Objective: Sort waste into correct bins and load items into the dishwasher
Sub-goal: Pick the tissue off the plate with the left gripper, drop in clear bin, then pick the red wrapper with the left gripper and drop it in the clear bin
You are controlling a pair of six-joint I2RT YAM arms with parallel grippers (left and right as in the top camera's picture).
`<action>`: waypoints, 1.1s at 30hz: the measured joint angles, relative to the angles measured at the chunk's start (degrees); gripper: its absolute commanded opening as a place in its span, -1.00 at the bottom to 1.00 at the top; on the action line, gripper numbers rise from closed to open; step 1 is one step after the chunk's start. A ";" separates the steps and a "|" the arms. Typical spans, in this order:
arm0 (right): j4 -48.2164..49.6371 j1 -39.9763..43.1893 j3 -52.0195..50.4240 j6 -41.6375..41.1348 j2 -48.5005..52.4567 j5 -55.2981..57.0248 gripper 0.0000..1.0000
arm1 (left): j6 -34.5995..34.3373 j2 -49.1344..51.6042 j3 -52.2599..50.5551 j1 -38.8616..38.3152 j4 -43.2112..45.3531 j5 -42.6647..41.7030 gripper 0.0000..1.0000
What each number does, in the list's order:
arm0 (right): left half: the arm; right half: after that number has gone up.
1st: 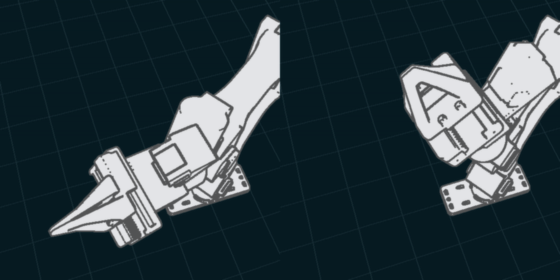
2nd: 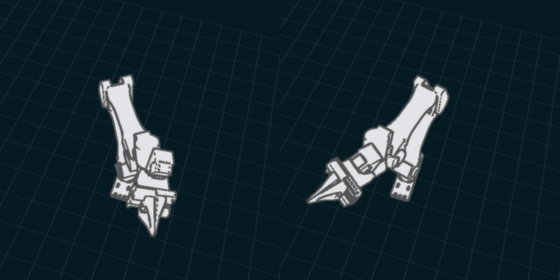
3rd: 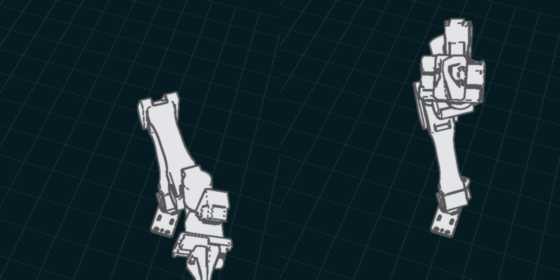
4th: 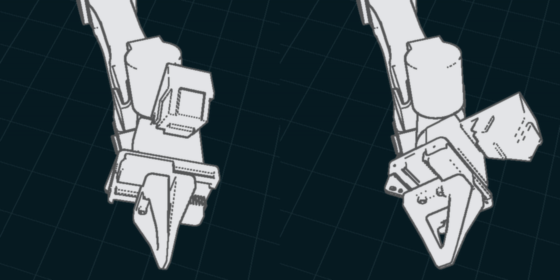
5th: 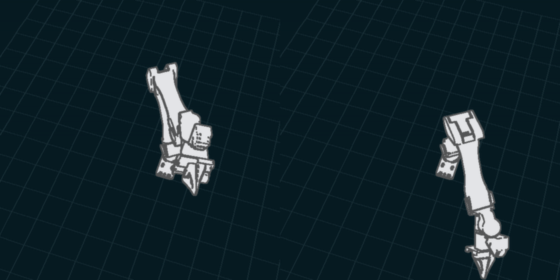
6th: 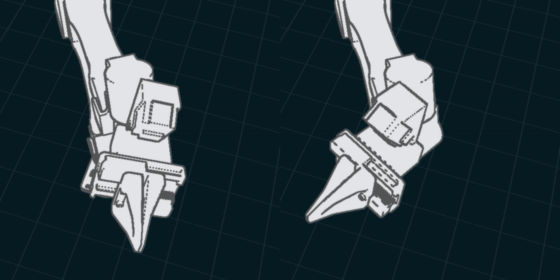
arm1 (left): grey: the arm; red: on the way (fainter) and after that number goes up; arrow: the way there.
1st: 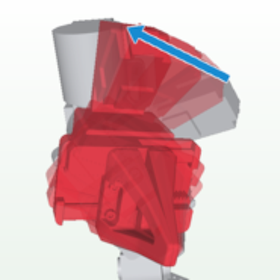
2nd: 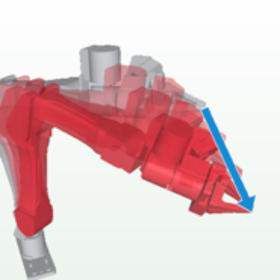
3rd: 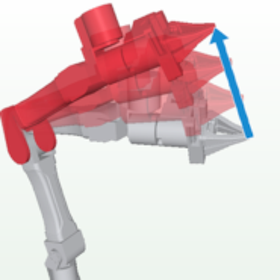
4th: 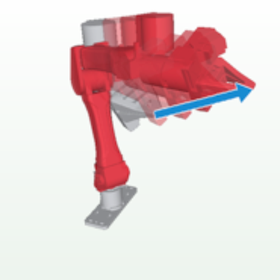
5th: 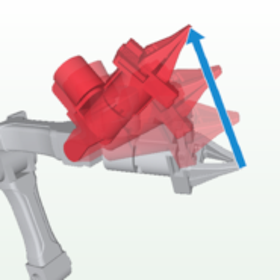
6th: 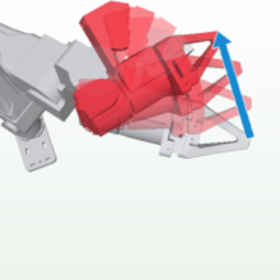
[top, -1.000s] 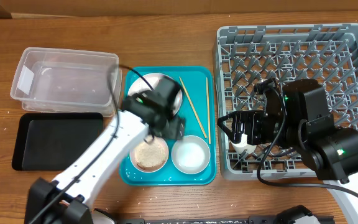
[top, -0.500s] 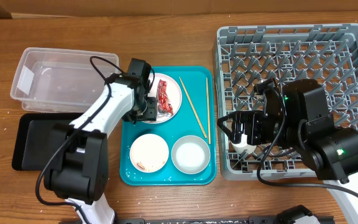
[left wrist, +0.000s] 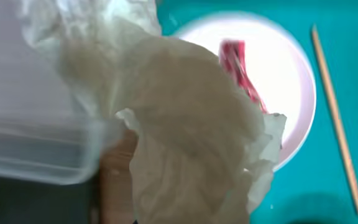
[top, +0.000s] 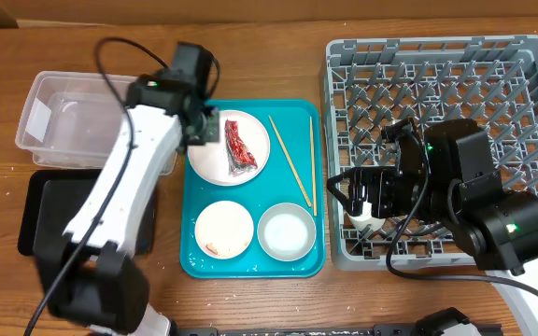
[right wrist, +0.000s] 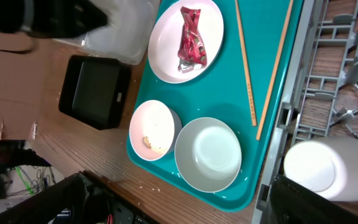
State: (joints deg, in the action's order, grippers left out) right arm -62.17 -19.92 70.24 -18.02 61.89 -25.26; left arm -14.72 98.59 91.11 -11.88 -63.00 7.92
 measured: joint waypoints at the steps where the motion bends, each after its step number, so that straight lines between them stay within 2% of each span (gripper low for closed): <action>1: -0.04 0.00 0.00 0.02 0.00 0.00 0.92 | -0.15 -0.85 0.31 1.01 0.02 1.03 -0.92; 2: -0.04 0.02 0.00 0.02 0.00 0.00 0.92 | -0.48 -1.51 0.48 2.56 0.26 2.45 -0.92; 4: 0.04 0.00 0.00 0.02 0.00 0.00 0.92 | -1.53 -1.11 0.50 7.23 2.78 4.61 0.32; 5: 0.09 0.00 0.00 0.02 0.00 0.00 0.92 | -1.77 -0.20 0.48 9.42 4.85 4.74 0.49; 7: 0.11 0.02 0.00 0.02 0.00 -0.02 0.93 | -1.57 3.78 0.52 14.58 9.07 2.78 0.45; 11: 0.07 0.00 0.00 0.02 0.00 -0.02 0.93 | -1.16 6.05 0.42 14.47 6.32 -2.40 0.41; 16: 0.20 0.00 0.00 0.00 0.00 0.00 0.93 | 0.57 5.99 0.17 4.33 5.55 -4.52 0.46; 20: 0.07 0.02 0.00 0.02 0.00 -0.02 0.93 | 0.68 7.52 -2.86 -5.29 11.45 -4.48 0.40; 25: 0.17 0.00 0.00 0.02 0.11 -0.04 0.93 | -3.06 17.29 -3.67 -6.10 13.55 -7.23 0.30; 27: 0.20 0.02 0.00 0.00 0.70 -0.02 0.92 | -4.85 21.59 -3.98 -6.03 13.53 -8.79 -0.06; 28: 0.17 0.02 0.00 0.02 1.18 -0.02 0.91 | -5.03 22.53 -4.11 -6.03 13.35 -8.87 -0.61; 29: 0.20 0.00 0.00 0.02 1.53 -0.02 0.90 | -5.97 22.43 -4.07 -6.01 13.31 -9.57 -0.83; 30: 0.13 0.00 0.00 0.00 2.25 -0.02 0.90 | -6.19 22.40 -4.07 -6.01 13.29 -10.40 -0.90; 33: 0.04 0.00 0.00 0.00 3.34 -0.02 0.89 | -6.93 22.40 -3.85 -5.99 11.08 -12.57 -0.92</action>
State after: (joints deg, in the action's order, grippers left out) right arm -62.13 -19.92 70.24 -18.02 65.23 -25.28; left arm -21.65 120.99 87.26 -17.87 -51.92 -4.64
